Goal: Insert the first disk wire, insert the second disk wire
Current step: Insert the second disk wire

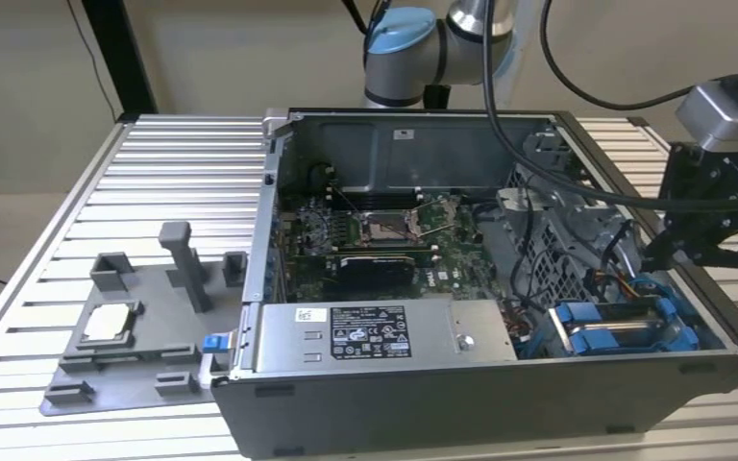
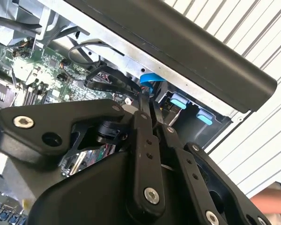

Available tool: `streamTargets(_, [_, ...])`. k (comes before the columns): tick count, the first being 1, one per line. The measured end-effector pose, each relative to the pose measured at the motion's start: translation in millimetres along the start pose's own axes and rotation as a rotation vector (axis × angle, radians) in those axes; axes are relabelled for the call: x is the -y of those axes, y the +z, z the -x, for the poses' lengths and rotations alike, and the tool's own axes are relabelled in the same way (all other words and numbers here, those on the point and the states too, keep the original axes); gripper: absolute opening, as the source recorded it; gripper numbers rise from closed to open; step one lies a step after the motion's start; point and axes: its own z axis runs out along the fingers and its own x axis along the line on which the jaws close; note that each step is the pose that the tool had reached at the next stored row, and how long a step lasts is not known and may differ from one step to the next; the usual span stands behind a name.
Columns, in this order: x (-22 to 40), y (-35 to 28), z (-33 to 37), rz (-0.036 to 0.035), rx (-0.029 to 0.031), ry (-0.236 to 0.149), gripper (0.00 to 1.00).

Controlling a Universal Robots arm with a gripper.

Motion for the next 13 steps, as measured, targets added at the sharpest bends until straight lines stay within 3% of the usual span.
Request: streamTargets(13, [2.1, 6.6, 2.9, 0.0028, 0.0006, -0.020, 1.00])
